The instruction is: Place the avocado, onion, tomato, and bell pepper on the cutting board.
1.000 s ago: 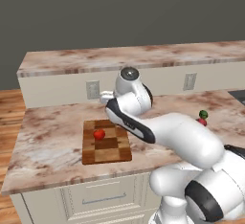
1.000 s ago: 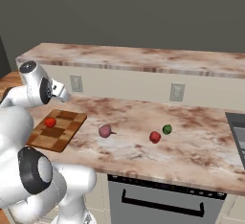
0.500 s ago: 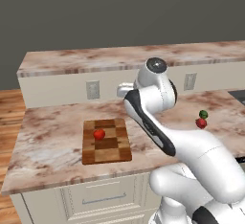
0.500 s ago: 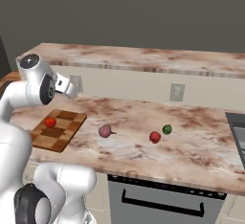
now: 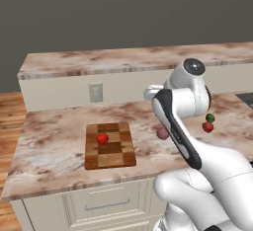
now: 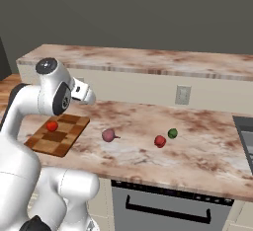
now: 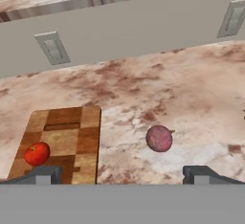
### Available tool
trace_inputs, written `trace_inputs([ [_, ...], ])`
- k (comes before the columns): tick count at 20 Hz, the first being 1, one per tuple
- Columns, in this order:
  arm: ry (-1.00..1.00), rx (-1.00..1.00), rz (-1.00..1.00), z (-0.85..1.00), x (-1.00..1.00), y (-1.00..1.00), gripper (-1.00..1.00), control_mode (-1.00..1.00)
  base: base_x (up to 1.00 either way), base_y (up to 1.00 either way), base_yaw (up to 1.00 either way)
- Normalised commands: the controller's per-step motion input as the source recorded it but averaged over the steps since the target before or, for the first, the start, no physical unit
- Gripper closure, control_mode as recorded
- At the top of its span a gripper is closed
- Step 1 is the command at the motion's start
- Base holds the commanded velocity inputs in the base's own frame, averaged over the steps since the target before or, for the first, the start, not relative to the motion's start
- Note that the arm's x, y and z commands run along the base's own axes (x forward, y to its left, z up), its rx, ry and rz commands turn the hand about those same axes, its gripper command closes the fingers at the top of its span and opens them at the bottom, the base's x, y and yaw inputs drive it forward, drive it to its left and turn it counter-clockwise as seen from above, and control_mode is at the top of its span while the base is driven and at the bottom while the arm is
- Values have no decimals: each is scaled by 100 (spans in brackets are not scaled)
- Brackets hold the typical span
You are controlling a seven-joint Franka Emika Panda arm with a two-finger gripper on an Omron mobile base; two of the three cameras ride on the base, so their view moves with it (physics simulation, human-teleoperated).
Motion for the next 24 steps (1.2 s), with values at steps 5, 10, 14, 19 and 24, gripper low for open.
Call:
trace_inputs([
  [5, 0, 0, 0, -4, 0, -36, -100, -100, 0, 0, 0],
  [10, 4, 0, 0, 0, 8, -12, -100, -100, 0, 0, 0],
  [14, 5, 0, 0, -2, 0, -24, -100, -100, 0, 0, 0],
  [19, 9, 0, 0, 0, 0, -22, -100, -100, 0, 0, 0],
  [24, 2, 0, 0, 0, 0, -1, -100, -100, 0, 0, 0],
])
